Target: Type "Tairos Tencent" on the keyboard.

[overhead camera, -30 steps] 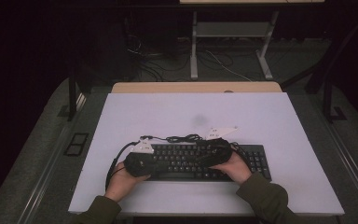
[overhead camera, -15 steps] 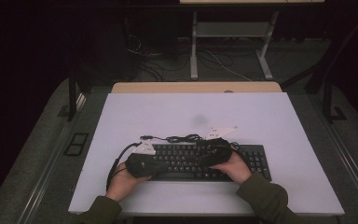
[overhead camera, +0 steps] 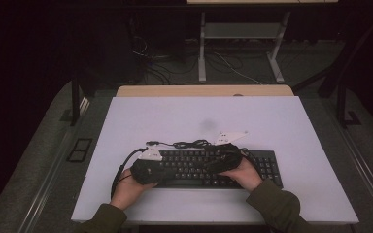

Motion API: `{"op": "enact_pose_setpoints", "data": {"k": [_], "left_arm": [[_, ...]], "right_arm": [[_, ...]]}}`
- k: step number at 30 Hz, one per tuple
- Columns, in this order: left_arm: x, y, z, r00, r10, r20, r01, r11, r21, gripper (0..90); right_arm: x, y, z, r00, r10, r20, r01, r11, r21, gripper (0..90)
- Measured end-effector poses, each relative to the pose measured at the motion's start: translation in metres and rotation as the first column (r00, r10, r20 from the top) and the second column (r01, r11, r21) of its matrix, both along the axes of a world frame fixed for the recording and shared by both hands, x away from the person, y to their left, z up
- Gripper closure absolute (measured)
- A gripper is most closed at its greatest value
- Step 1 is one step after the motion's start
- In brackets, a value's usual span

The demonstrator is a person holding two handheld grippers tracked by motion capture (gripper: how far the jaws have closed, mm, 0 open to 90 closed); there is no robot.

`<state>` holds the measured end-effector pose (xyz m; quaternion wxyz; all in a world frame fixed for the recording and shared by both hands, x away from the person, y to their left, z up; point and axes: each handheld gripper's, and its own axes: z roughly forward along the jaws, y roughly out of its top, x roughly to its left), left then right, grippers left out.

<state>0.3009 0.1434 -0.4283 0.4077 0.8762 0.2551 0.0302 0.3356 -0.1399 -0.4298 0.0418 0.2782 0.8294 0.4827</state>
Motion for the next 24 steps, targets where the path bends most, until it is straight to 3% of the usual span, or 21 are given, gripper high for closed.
{"op": "enact_pose_setpoints", "data": {"k": [12,24], "left_arm": [[0.003,0.005,0.005,0.999,0.034,0.029,-0.033,0.9992,-0.024,89.1],[0.011,0.009,0.007,0.991,0.121,0.057,-0.119,0.9922,-0.037,89.2]], "right_arm": [[0.0,0.001,0.0,1.0,0.0,-0.003,0.0,1.0,-0.001,21.9],[0.0,0.001,0.0,1.0,0.0,-0.004,0.0,1.0,-0.001,21.9]]}}
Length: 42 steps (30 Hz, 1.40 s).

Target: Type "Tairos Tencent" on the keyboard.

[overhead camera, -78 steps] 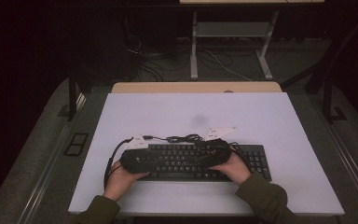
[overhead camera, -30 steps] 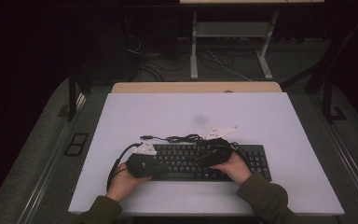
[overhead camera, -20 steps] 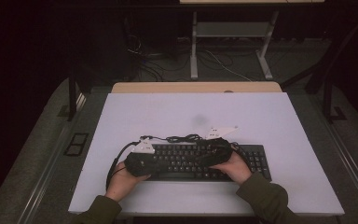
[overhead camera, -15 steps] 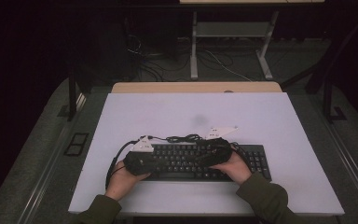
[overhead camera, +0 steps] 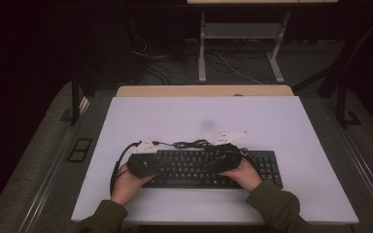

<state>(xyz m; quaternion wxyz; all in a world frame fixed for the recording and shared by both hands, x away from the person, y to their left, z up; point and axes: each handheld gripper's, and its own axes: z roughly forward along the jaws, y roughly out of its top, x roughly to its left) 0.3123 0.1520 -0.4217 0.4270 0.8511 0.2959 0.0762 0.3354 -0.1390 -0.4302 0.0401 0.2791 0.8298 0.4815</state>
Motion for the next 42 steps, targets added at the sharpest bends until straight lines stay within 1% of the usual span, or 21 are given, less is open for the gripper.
{"op": "enact_pose_setpoints", "data": {"k": [4,7,10,13,15,16,18,29,34,35,36,42], "left_arm": [[0.003,0.0,-0.002,0.9998,0.02,0.003,-0.02,0.9998,0.006,89.2],[0.006,-0.002,-0.005,0.9995,0.031,0.004,-0.031,0.9992,0.026,89.2],[0.008,-0.004,-0.009,0.9988,0.049,0.001,-0.049,0.9984,0.029,89.2],[0.009,-0.004,-0.01,0.9985,0.055,0.001,-0.055,0.9979,0.035,89.2],[0.009,-0.004,-0.01,0.9985,0.055,0.0,-0.055,0.9979,0.034,89.1],[0.009,-0.004,-0.01,0.9988,0.048,-0.001,-0.048,0.9978,0.045,89.1],[0.01,-0.004,-0.011,0.999,0.044,-0.002,-0.044,0.9978,0.05,89.2],[0.01,-0.003,-0.012,0.9992,0.041,-0.005,-0.041,0.9982,0.043,89.1],[0.011,-0.003,-0.015,0.999,0.04,-0.019,-0.039,0.9985,0.037,89.2],[0.011,-0.003,-0.014,0.9991,0.039,-0.016,-0.039,0.9984,0.042,89.1],[0.01,-0.003,-0.014,0.9989,0.044,-0.016,-0.043,0.9984,0.037,89.2],[0.009,-0.003,-0.011,0.9991,0.043,-0.005,-0.043,0.9983,0.038,89.1]], "right_arm": [[0.0,0.0,-0.001,1.0,0.001,0.0,-0.001,1.0,-0.002,21.9],[0.0,0.001,-0.001,1.0,0.0,-0.003,0.0,1.0,-0.002,21.9],[0.0,0.001,-0.001,1.0,-0.001,-0.003,0.001,1.0,-0.002,21.9],[0.0,0.0,0.0,1.0,-0.001,-0.001,0.001,1.0,-0.001,22.0],[0.0,0.0,0.0,1.0,-0.002,-0.001,0.002,1.0,0.001,22.0],[0.0,0.0,0.0,1.0,-0.002,-0.001,0.002,1.0,0.001,21.9],[0.0,0.0,0.0,1.0,-0.002,-0.002,0.002,1.0,0.002,22.0],[0.001,0.0,-0.001,1.0,-0.002,-0.003,0.002,1.0,0.001,21.9],[0.001,0.0,-0.001,1.0,-0.002,-0.006,0.002,1.0,0.003,22.0],[0.0,0.0,-0.001,1.0,-0.003,-0.006,0.003,1.0,0.002,22.0],[0.0,0.0,-0.001,1.0,-0.003,-0.006,0.003,1.0,0.002,21.9],[0.001,0.0,0.0,1.0,-0.004,-0.006,0.004,1.0,0.006,22.1]]}}
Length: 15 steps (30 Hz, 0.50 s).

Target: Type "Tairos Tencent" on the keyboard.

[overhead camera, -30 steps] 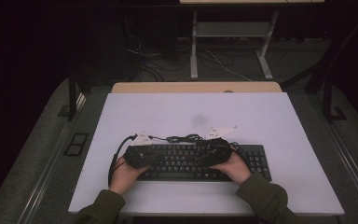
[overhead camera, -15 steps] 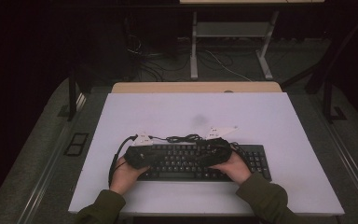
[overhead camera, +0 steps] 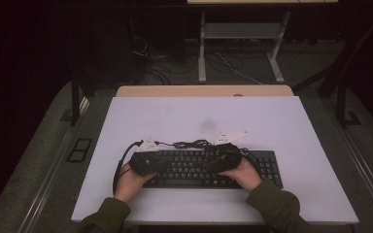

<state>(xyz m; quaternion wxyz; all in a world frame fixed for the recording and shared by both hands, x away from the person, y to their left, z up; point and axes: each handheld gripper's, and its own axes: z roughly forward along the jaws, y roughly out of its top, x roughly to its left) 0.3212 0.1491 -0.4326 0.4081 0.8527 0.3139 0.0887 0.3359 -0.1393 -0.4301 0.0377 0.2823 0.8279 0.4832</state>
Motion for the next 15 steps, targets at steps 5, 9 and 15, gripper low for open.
{"op": "enact_pose_setpoints", "data": {"k": [5,9,15], "left_arm": [[-0.0009,0.0011,0.0007,1.0,0.003,0.0,-0.003,0.9999,-0.01,89.1],[-0.0022,0.002,0.0029,1.0,0.006,0.006,-0.006,0.9997,-0.023,85.3],[-0.004,0.004,0.0042,0.9998,0.019,0.007,-0.018,0.999,-0.04,75.2]], "right_arm": [[-0.0001,0.0,0.0005,1.0,-0.001,-0.001,0.001,1.0,-0.001,22.9],[-0.0009,0.0006,0.0003,1.0,0.003,-0.001,-0.003,1.0,-0.003,27.8],[-0.0032,0.0033,0.0005,0.9995,0.031,-0.008,-0.031,0.999,0.008,42.2]]}}
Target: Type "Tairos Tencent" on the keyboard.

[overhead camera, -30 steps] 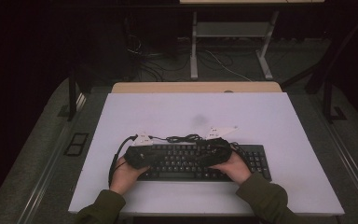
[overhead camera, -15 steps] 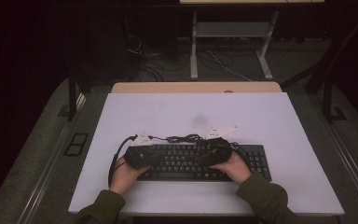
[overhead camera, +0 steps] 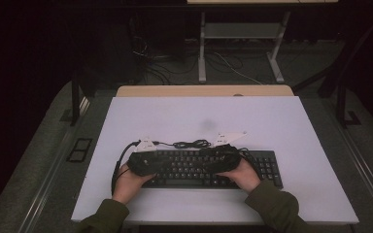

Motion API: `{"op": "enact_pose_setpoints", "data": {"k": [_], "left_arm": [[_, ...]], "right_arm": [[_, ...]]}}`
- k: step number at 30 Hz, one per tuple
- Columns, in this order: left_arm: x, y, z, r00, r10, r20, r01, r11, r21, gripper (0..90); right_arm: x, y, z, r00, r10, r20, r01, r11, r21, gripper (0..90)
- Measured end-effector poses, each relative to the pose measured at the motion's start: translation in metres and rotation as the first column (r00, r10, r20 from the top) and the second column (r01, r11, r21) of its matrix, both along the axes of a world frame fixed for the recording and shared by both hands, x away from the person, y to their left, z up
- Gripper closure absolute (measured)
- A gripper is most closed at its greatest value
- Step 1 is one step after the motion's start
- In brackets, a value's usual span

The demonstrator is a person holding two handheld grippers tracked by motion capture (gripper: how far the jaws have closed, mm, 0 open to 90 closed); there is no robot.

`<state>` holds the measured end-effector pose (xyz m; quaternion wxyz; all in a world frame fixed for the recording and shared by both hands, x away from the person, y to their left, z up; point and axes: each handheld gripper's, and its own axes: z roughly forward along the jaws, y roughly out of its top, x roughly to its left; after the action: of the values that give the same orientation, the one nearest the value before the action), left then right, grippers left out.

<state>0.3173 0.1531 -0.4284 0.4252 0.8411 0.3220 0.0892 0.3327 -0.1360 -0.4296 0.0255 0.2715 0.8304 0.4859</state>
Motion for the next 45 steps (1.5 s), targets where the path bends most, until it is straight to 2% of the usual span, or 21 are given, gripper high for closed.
{"op": "enact_pose_setpoints", "data": {"k": [5,13,18,21,28,45], "left_arm": [[-0.001,0.003,0.003,0.9999,0.011,0.002,-0.011,0.9998,-0.014,65.4],[-0.002,0.004,0.005,0.9996,0.026,0.004,-0.026,0.9989,-0.038,49.5],[-0.003,0.004,0.004,0.9996,0.029,0.001,-0.029,0.9982,-0.053,42.0],[-0.002,0.005,0.004,0.9995,0.031,0.001,-0.031,0.998,-0.056,38.5],[-0.002,0.005,0.004,0.9994,0.035,0.006,-0.035,0.9979,-0.054,33.9],[-0.002,0.006,0.003,0.9992,0.039,0.009,-0.039,0.9976,-0.058,33.2]], "right_arm": [[-0.003,0.002,0.001,0.9996,0.024,-0.013,-0.024,1.0,0.006,56.1],[-0.008,0.009,0.002,0.9972,0.074,-0.007,-0.074,0.997,-0.01,77.3],[-0.011,0.013,0.001,0.9949,0.101,-0.011,-0.101,0.995,-0.026,85.8],[-0.013,0.016,0.0,0.9938,0.11,-0.017,-0.11,0.993,-0.028,88.8],[-0.016,0.023,-0.004,0.9906,0.133,-0.032,-0.135,0.989,-0.053,89.2],[-0.019,0.032,-0.013,0.9874,0.154,-0.035,-0.157,0.983,-0.094,89.2]]}}
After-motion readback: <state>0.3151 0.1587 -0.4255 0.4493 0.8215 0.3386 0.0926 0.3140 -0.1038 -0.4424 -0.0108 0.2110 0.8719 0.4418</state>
